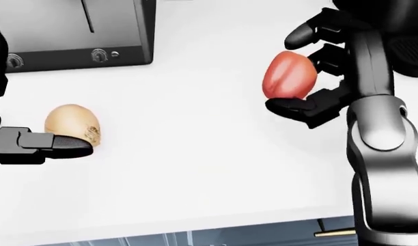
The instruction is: Place the avocado, onion, tomato and bell pepper on the cutting board.
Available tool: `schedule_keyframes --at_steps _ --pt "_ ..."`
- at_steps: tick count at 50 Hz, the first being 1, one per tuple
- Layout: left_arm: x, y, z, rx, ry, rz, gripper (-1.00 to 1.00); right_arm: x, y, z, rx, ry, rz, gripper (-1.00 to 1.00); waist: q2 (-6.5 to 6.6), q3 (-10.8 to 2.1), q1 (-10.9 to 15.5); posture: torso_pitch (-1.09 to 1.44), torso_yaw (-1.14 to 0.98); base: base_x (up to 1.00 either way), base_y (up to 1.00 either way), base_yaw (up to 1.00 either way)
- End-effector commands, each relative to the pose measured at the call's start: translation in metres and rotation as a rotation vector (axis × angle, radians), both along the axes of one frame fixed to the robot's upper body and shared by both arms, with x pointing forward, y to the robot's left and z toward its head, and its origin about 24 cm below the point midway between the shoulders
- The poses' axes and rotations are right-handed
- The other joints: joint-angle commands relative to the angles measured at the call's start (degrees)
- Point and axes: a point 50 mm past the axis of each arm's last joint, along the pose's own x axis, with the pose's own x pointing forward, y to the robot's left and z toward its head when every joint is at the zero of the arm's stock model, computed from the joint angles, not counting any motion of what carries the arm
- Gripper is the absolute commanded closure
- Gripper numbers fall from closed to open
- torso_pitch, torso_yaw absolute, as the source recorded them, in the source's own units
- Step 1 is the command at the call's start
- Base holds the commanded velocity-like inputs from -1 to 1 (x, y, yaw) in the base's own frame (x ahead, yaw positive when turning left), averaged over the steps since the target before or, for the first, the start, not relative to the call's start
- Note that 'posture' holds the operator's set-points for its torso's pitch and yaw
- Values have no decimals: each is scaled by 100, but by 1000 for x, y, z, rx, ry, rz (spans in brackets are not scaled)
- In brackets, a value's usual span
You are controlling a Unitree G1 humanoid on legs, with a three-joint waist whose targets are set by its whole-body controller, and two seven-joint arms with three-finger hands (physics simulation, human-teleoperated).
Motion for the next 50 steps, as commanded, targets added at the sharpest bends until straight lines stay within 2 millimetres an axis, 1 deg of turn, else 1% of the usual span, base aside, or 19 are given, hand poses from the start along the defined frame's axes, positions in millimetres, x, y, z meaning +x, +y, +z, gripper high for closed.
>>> schedule_keyframes --at_steps 1,6,7,10,13,18,20,25,38,50 --pt "-5 -1 16 17 -92 -2 -100 -7 3 28 25 -121 23 100 4 -149 0 0 0 0 0 0" --pt "-4 -2 16 19 -97 -12 -100 -12 4 38 94 -147 32 100 -10 -133 8 0 0 0 0 0" --pt "-4 -5 18 58 -107 -38 -100 -13 4 39 131 -149 31 100 -12 -131 11 0 0 0 0 0" --pt "1 -5 18 92 -96 -19 -100 -16 4 42 198 -162 43 100 -25 -124 27 0 0 0 0 0" --pt "4 -7 19 121 -85 -32 -100 -18 4 43 216 -162 46 100 -35 -118 43 0 0 0 0 0" --pt "11 -8 7 280 -2 -28 -100 -20 5 42 206 -158 47 100 -41 -109 51 0 0 0 0 0" --pt "12 -9 10 258 -4 -36 -100 -21 4 43 199 -158 41 100 -46 -112 54 0 0 0 0 0" --pt "17 -8 8 294 16 -25 -100 -24 3 41 202 -156 41 100 -71 -109 61 0 0 0 0 0" --pt "23 -4 -8 347 82 -8 -100 -23 3 37 198 -155 44 100 -70 -140 43 0 0 0 0 0" --pt "28 0 -15 353 107 6 -100 -23 2 33 194 -152 39 100 -62 -159 30 0 0 0 0 0"
